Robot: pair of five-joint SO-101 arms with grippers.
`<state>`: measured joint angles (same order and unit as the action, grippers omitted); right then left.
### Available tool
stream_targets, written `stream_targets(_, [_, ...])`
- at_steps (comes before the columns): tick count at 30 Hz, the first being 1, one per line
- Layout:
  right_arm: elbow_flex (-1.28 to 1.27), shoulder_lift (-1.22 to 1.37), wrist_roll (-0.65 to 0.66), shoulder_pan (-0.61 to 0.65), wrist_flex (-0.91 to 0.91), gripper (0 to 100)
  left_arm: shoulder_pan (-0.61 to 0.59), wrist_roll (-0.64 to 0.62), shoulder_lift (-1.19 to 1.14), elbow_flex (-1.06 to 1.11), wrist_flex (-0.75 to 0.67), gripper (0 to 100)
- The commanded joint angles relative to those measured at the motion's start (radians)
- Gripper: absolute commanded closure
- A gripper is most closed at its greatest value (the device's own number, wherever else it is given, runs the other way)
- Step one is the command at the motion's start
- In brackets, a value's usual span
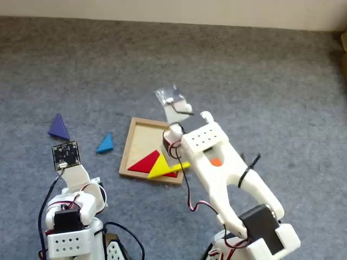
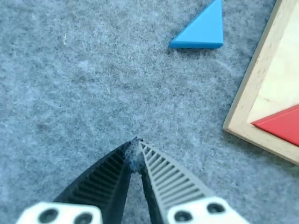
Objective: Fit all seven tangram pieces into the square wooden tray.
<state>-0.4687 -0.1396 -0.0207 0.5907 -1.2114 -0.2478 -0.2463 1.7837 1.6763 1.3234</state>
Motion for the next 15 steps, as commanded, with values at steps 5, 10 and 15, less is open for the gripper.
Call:
stream_targets(5, [-0.081,-0.058,-0.014,-0.018,-0.008,99.5,-0.016,-0.008,0.041,0.019,0.003,99])
stream_targets(10, [-0.114,-0.045,-0.014,-0.035,0.076,99.5,-0.056,-0.008,0.041,0.019,0.003,99])
stream_targets(15, [-0.117,0.056,-0.008,-0.076,0.096,99.5,-0.168,-0.008,0.041,0.019,0.003,99])
